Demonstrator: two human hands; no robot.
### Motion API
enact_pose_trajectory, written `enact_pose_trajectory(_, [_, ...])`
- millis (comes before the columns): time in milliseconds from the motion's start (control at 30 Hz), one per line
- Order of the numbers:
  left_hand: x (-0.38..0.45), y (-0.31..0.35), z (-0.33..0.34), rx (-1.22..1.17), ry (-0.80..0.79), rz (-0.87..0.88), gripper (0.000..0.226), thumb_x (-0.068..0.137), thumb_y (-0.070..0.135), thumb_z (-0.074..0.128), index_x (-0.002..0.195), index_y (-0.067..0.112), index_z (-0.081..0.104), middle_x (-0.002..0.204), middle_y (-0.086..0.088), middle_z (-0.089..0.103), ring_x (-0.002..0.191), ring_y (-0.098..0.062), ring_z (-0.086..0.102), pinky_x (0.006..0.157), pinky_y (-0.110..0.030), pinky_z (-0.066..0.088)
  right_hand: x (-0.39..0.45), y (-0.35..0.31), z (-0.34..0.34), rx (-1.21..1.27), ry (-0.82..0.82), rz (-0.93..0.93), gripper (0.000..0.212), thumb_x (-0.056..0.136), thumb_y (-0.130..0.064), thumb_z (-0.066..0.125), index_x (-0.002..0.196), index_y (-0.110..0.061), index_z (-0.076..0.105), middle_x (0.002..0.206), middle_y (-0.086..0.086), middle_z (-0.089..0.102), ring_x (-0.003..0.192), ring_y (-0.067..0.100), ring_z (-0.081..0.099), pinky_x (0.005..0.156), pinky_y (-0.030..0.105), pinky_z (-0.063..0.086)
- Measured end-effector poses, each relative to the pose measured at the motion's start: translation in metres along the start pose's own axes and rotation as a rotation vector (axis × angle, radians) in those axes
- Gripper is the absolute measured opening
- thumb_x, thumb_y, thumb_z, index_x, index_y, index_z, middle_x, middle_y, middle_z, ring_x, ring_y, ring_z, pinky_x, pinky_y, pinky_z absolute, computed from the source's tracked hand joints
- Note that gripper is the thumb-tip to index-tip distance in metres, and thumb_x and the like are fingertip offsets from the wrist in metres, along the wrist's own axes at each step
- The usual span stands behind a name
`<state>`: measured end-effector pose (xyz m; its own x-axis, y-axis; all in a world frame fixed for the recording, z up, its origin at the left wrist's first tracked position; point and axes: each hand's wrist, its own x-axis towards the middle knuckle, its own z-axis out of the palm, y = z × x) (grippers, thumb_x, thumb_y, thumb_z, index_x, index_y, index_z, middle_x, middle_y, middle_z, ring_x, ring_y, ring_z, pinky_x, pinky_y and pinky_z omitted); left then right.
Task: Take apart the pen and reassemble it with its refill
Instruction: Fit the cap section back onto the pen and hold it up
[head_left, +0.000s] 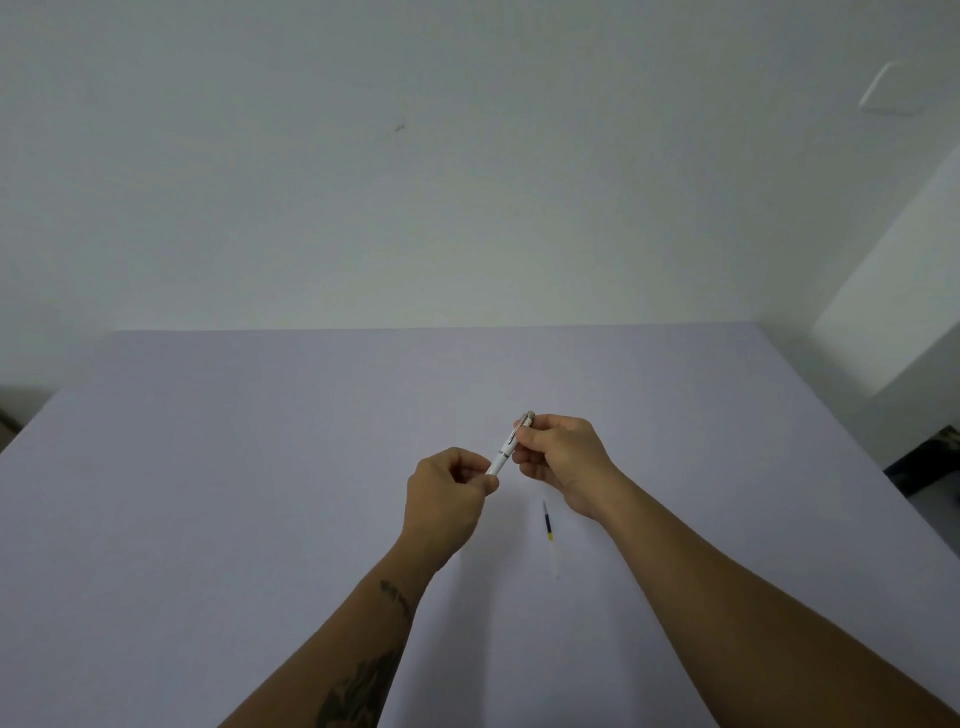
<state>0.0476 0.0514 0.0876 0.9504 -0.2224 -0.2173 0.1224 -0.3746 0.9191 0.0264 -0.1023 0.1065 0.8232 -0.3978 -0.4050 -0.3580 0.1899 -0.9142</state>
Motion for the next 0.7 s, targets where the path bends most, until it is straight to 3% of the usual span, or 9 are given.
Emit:
enact_pose_trajectory(267, [-0.003,-0.020,0.013,0.142,0.084,0.098,0.016,0.079,0.009,0.076,0.088,0.018,0.066,0.077,0.001,0.063,0.064,-0.012,0.056,0.058,-0.020,0.047,-0.003,0.015,0.013,-0.141,0.050,0.040,0.013,0.089,-0.005,0.065,0.100,-0.001,0.071,0.084,0.013,0.071,0.071,0.019,0.066,0.072,0.035,0.061])
enact_pose_trajectory(500, [0.002,-0.030,0.013,0.141,0.060,0.199,0.019,0.081,0.015,0.075,0.098,0.019,0.068,0.085,0.005,0.065,0.075,-0.012,0.061,0.069,-0.022,0.055,0.004,0.021,0.023,-0.249,0.084,0.015,0.015,0.089,-0.003,0.062,0.095,-0.016,0.067,0.095,0.011,0.072,0.081,0.022,0.073,0.068,0.031,0.061])
enact_pose_trajectory(600, [0.003,-0.045,0.008,0.255,0.028,0.241,0.023,0.089,0.022,0.065,0.112,0.018,0.065,0.107,0.003,0.067,0.088,-0.010,0.063,0.078,-0.022,0.054,0.009,0.026,0.020,-0.298,0.159,-0.006,0.018,0.090,-0.005,0.057,0.100,-0.017,0.066,0.094,0.009,0.068,0.080,0.023,0.070,0.071,0.035,0.063])
enact_pose_trajectory(700, [0.008,-0.068,0.001,0.621,-0.079,0.246,0.044,0.096,0.033,0.047,0.137,0.016,0.048,0.140,0.000,0.051,0.122,-0.019,0.053,0.101,-0.033,0.047,0.009,0.037,0.012,-0.516,0.170,-0.011,0.027,0.086,-0.009,0.055,0.110,-0.015,0.065,0.087,0.006,0.067,0.072,0.022,0.066,0.067,0.037,0.060])
